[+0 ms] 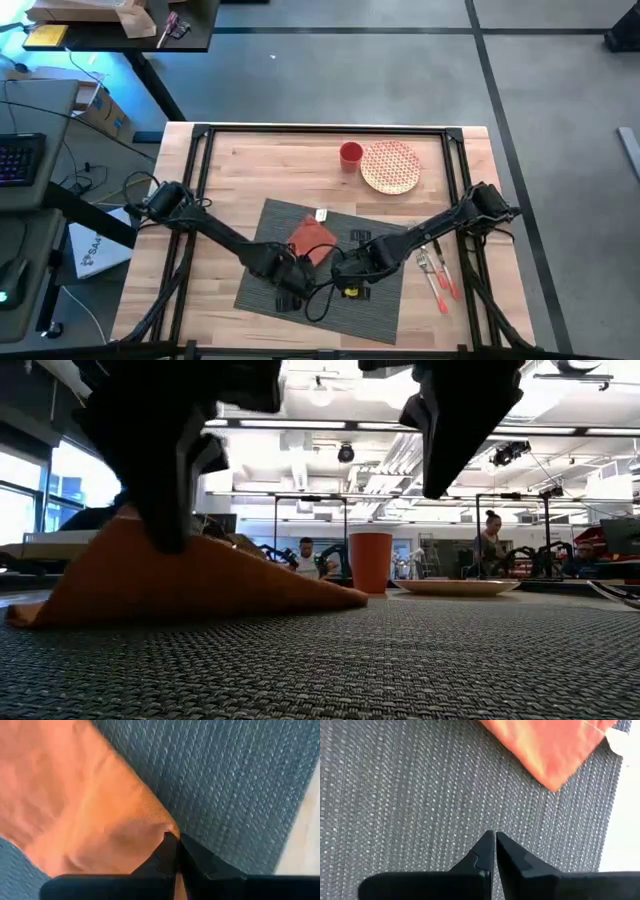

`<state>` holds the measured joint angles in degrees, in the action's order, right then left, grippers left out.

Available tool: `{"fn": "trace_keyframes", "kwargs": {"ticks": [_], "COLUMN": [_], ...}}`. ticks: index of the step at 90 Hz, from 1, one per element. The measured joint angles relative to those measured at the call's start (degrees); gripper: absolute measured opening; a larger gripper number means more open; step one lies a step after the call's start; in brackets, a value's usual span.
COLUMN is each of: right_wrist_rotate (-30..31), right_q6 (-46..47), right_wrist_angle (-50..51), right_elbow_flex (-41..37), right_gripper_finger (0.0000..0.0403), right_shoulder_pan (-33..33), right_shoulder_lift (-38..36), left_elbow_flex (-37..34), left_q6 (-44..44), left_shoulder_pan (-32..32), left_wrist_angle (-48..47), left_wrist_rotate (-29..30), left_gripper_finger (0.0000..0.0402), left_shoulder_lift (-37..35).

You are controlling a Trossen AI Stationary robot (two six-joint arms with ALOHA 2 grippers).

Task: Set table place
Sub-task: Fold the orange table napkin

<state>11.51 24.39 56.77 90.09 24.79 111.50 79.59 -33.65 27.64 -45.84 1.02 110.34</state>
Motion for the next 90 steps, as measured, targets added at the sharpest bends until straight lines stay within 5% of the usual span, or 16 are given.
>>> {"fn": "trace_keyframes", "kwargs": {"ticks": [26,45,69,90], "right_wrist_rotate": [3.7,0.7,0.4,0.2], "right_q6": [6.2,12.8,12.8,12.7], "right_wrist_angle": [-5.4,-11.1,-11.7,-11.6], "right_elbow_flex": [-3.2,-10.0,-10.3,-10.3], "right_gripper_finger": [0.0000,0.0000,0.0000,0.0000], "right_shoulder_pan": [2.0,4.0,4.1,4.1], "right_shoulder_lift": [-0.3,-0.3,-0.6,-0.7], "left_elbow_flex": [0.0,-3.3,-18.3,-21.4], "left_q6": [-8.0,-18.6,-27.5,-32.0], "left_shoulder_pan": [-2.0,-6.1,-11.9,-10.6], "left_wrist_angle": [-4.0,-5.4,6.8,19.0], "left_wrist_rotate": [-12.4,-5.2,-4.4,-17.6], "left_gripper_finger": [0.0121,0.0182,0.0199,0.0180], "left_shoulder_lift": [-6.5,-11.1,-9.8,-9.9]}}
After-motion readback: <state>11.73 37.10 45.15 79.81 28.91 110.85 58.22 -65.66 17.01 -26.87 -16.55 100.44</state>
